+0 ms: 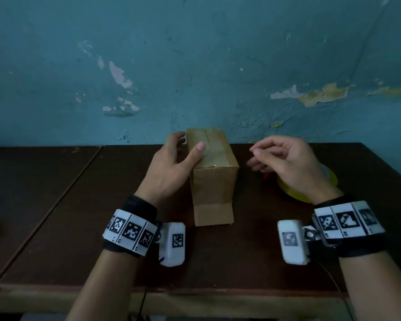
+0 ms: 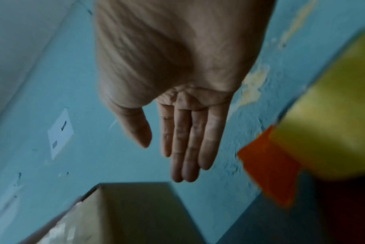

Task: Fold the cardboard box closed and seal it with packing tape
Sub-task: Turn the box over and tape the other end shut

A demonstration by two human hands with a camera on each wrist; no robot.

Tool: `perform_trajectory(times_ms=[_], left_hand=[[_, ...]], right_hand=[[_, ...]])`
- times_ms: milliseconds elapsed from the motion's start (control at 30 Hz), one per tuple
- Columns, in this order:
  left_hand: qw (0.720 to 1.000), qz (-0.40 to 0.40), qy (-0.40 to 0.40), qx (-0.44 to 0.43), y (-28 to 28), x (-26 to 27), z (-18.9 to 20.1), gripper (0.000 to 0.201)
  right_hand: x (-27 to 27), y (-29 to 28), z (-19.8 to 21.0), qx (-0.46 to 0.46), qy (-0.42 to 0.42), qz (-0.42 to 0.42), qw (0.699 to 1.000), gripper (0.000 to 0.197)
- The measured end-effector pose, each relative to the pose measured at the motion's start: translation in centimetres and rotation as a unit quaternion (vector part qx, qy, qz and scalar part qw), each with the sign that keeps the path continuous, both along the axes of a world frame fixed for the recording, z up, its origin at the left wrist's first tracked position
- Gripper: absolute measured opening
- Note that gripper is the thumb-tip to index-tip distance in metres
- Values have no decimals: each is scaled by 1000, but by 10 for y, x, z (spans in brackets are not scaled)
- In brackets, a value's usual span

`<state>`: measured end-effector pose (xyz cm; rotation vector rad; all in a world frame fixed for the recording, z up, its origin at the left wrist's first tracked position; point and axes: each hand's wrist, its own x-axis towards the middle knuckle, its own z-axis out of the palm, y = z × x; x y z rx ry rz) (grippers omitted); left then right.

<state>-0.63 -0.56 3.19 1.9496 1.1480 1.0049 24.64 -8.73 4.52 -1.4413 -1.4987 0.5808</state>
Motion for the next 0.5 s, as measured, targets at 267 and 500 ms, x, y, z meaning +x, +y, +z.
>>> perform_trajectory(times_ms=[267, 500], left_hand=[[998, -28, 15, 45, 3, -7, 0, 71], [997, -49, 36, 49, 2, 3, -6, 74]], right_hand=[[42, -20, 27, -248, -348, -265, 864, 51], [46, -11, 4, -343, -411, -180, 826, 75]])
